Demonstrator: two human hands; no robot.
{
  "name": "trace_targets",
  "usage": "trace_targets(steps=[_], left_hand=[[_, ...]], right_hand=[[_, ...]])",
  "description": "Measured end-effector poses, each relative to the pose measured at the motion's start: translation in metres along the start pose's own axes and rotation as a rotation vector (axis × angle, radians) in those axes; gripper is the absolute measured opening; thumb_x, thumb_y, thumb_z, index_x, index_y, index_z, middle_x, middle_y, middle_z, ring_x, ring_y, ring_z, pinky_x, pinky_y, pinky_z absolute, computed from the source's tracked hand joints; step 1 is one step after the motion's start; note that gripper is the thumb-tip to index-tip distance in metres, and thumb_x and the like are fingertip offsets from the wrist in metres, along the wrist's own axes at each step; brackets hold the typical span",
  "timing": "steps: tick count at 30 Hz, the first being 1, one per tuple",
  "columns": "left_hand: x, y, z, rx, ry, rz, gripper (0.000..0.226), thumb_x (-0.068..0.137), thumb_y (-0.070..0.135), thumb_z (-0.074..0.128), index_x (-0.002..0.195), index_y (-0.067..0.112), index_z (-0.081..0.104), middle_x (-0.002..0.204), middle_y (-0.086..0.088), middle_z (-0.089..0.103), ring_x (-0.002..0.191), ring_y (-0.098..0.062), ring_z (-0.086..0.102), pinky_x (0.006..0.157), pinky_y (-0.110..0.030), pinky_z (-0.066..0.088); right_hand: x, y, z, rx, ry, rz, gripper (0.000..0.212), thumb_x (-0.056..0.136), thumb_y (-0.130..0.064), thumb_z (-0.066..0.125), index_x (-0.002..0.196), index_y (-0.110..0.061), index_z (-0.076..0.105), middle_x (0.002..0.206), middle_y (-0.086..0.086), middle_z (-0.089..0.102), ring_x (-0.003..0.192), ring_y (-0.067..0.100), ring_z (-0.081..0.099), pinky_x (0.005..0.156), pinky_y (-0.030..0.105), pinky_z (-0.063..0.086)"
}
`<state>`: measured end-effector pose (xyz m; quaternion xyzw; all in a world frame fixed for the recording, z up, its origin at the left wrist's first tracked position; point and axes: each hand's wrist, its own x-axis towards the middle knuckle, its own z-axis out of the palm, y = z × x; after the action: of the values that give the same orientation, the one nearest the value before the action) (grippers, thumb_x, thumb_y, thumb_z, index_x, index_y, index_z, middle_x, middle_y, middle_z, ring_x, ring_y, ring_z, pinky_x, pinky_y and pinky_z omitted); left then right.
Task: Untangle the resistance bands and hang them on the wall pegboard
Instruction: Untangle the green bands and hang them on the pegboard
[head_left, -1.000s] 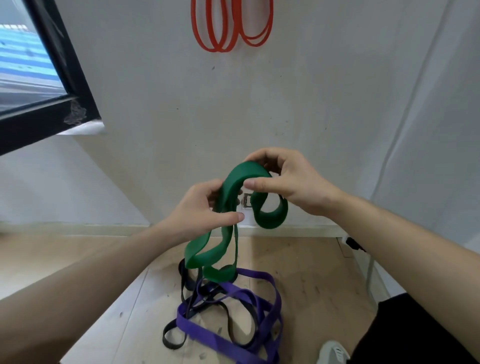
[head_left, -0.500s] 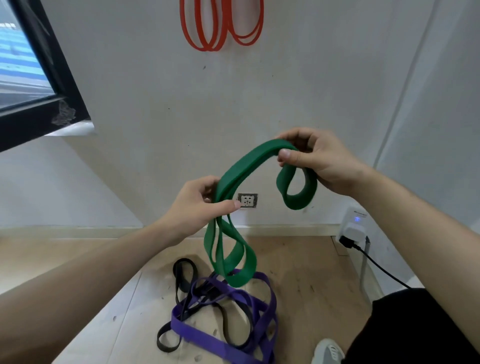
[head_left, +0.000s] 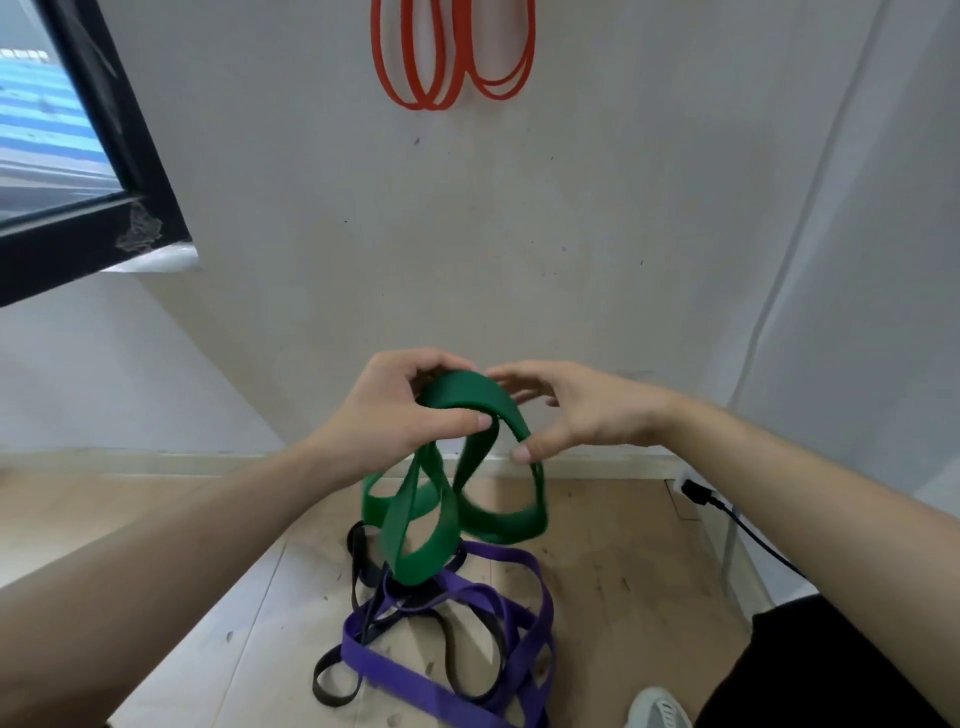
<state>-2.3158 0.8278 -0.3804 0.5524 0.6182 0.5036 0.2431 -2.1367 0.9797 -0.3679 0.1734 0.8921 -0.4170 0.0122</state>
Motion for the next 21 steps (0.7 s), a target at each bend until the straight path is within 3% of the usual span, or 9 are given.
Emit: trace_targets(steps=[1,3,6,11,14,18,21], left_hand=[[0.0,0.0,0.001,0.006,0.002,0.014,0.034,0.071,0.004,0.088,0.101,0.011,0.075,0.088,-0.001,0.078,0.083,-0.012,0.074,0.074,-0.018,0.055],[0.0,0.0,0.001,0.006,0.012,0.027,0.034,0.07,0.005,0.089,0.101,0.011,0.076,0.088,-0.002,0.078,0.084,-0.013,0.075,0.075,-0.02,0.057],[-0.001,-0.002,-0.004,0.001,0.047,0.02,0.034,0.071,0.011,0.09,0.101,0.013,0.076,0.09,-0.003,0.078,0.085,-0.017,0.075,0.08,-0.028,0.06],[-0.001,-0.005,-0.013,0.021,0.046,-0.001,0.037,0.068,0.023,0.092,0.1,0.015,0.076,0.089,-0.002,0.078,0.085,-0.022,0.075,0.082,-0.035,0.061],[-0.001,-0.007,-0.017,0.069,-0.041,0.003,0.042,0.066,0.027,0.093,0.104,0.019,0.075,0.093,0.001,0.078,0.088,-0.019,0.075,0.081,-0.037,0.061],[-0.003,-0.007,-0.025,0.217,-0.13,0.033,0.058,0.06,0.044,0.093,0.111,0.027,0.071,0.1,0.01,0.075,0.093,-0.01,0.071,0.073,-0.028,0.058],[-0.001,-0.006,-0.032,0.234,-0.157,0.019,0.049,0.067,0.028,0.094,0.111,0.027,0.072,0.101,0.011,0.076,0.089,-0.013,0.073,0.075,-0.031,0.061]], right_hand=[[0.002,-0.007,0.004,0.045,0.032,-0.051,0.075,0.08,-0.025,0.084,0.145,-0.029,0.046,0.136,-0.015,0.059,0.126,0.0,0.052,0.095,0.009,0.04],[0.008,-0.016,0.012,0.095,0.085,-0.123,0.067,0.08,-0.021,0.084,0.139,-0.023,0.052,0.131,-0.008,0.064,0.124,0.007,0.057,0.105,0.021,0.044],[0.012,-0.022,0.019,0.149,0.142,-0.147,0.051,0.082,-0.011,0.081,0.128,-0.013,0.059,0.117,0.005,0.07,0.11,0.018,0.067,0.1,0.038,0.053],[0.009,-0.024,0.01,0.166,0.178,-0.145,0.036,0.083,-0.011,0.081,0.117,-0.01,0.067,0.107,0.006,0.074,0.1,0.018,0.071,0.092,0.033,0.056],[0.005,-0.026,0.006,0.147,0.19,-0.159,0.03,0.084,-0.013,0.08,0.113,-0.011,0.069,0.105,0.008,0.075,0.101,0.025,0.07,0.097,0.044,0.054],[0.002,-0.027,0.002,0.123,0.192,-0.159,0.026,0.087,-0.013,0.077,0.111,-0.013,0.07,0.102,0.008,0.074,0.098,0.027,0.069,0.095,0.048,0.055],[0.0,-0.027,0.0,0.086,0.159,-0.147,0.026,0.087,-0.012,0.076,0.112,-0.013,0.069,0.101,0.009,0.073,0.095,0.027,0.069,0.091,0.045,0.055]])
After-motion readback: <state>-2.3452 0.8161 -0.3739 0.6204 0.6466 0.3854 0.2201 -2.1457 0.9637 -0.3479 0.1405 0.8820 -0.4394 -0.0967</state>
